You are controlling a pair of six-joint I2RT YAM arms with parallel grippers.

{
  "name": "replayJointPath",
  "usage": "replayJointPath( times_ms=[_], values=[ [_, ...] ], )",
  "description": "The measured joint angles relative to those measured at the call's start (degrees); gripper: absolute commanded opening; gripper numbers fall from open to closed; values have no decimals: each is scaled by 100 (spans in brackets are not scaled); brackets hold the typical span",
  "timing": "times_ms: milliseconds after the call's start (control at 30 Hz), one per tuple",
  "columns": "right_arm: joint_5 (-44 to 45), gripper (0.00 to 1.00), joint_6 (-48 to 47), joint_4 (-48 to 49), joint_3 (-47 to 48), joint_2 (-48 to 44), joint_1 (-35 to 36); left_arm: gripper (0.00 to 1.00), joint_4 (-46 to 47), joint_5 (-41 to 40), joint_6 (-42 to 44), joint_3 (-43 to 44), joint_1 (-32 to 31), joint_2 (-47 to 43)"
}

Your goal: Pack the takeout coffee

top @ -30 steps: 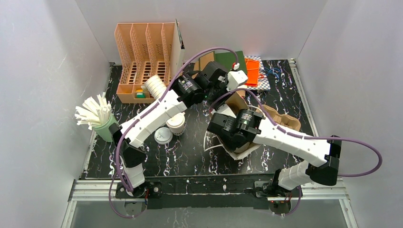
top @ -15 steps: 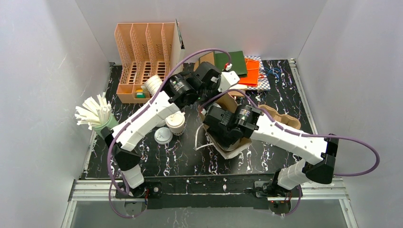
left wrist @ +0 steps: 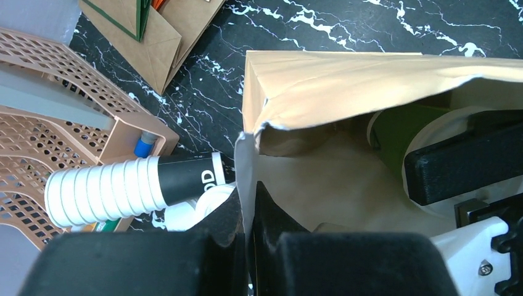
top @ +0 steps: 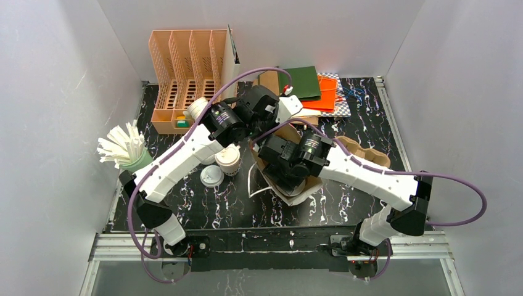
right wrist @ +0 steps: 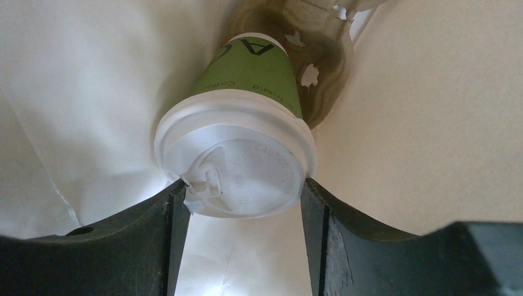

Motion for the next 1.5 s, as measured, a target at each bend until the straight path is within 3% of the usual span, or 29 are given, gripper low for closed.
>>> replayJointPath(
  times_ms=[867,1200,1500],
  values=[
    [131,8,-437,-581,428,-24,0,0,898,-271,-212,-752,-208,-599],
    [254,8,-1049,-1668,1659,452,-184,0,1421,-459,-664,-999,-195,-839],
    [181,7,-1537,-1676,1727,640,-514,0,1486,-424,-1027,-1121,83,-627]
  ],
)
